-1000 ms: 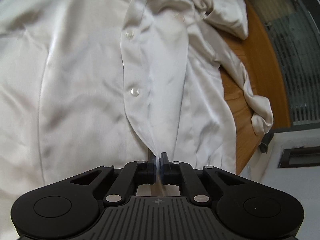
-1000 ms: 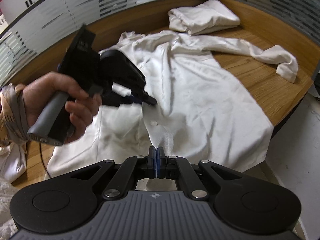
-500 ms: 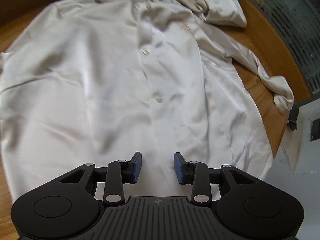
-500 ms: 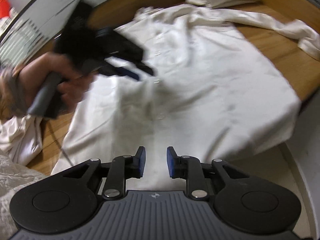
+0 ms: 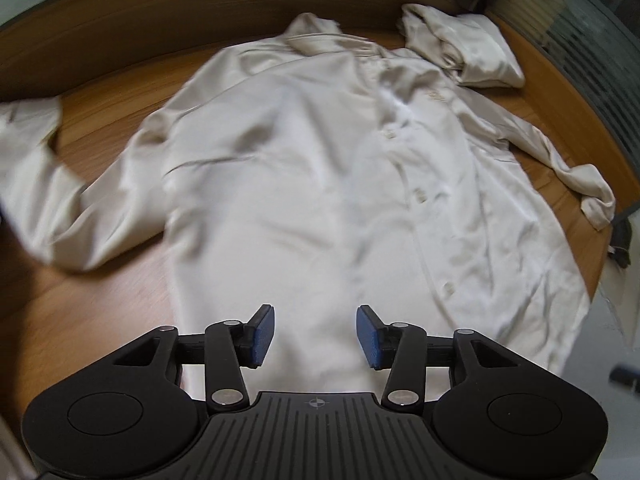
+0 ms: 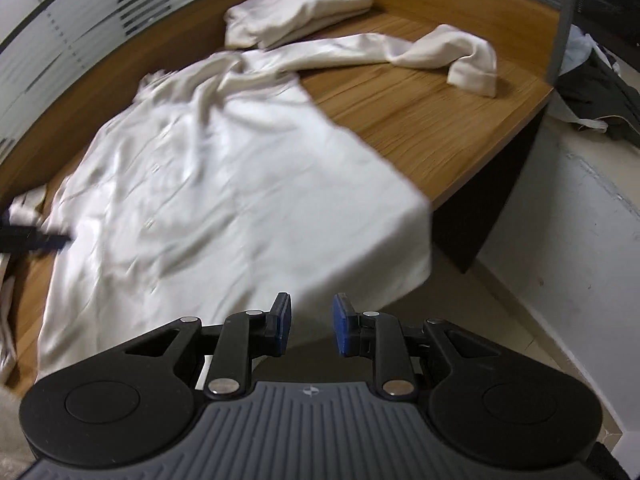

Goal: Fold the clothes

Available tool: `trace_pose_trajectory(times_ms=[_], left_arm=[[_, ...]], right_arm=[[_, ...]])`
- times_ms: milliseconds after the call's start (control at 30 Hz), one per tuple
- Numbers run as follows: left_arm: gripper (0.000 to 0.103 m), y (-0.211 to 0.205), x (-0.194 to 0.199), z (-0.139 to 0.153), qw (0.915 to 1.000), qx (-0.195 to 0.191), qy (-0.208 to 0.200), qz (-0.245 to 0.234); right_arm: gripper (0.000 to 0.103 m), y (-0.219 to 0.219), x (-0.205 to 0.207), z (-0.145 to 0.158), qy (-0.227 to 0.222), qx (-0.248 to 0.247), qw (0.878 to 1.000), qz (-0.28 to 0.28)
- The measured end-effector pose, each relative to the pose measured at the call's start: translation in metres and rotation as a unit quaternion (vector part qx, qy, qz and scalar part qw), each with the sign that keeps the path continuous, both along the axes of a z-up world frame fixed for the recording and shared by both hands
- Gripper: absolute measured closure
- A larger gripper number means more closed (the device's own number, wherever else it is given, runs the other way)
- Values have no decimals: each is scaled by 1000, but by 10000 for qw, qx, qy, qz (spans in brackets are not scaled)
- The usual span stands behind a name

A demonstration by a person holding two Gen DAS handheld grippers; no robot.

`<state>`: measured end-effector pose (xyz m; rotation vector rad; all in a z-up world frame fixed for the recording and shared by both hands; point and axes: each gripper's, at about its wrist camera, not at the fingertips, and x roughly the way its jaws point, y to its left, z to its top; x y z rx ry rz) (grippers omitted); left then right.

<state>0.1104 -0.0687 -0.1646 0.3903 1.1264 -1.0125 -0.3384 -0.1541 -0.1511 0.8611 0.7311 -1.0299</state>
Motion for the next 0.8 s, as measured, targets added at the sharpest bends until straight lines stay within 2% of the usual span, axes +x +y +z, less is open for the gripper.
trace_pose_trajectory(times_ms=[100,267,400,533,600,700,733,767,800], left_arm=[[52,24,0,-8,9989,129,-242,384],[50,67,2,-17,9928,295,-280,1128],[48,97,0,-23,9832,365,-86,1788],[49,111,-11,-29,9747,269,237,2205],[51,112,-18,-34,9717,276,272,2332],[60,109,-30,-37,9701,252,123,2411],[73,107,-33,-37,9700,257,125,2412],[93,105,-36,-37,9701,285,184,2404],[98,104,-39,-38,9703,298,237,2390]], right_arm=[[77,-34,3,-4,208,-61,9997,106],[75,-95,18,-16,631,-130,9960,614],[65,-139,31,-28,817,-22,9908,1082],[64,-176,44,-41,948,142,9814,1665],[64,-184,53,-46,1025,182,9744,1994],[64,-189,63,-50,1135,118,9654,2344],[64,-189,65,-51,1172,72,9623,2452],[64,-189,66,-51,1204,42,9598,2536],[71,-190,67,-50,1218,45,9577,2608]])
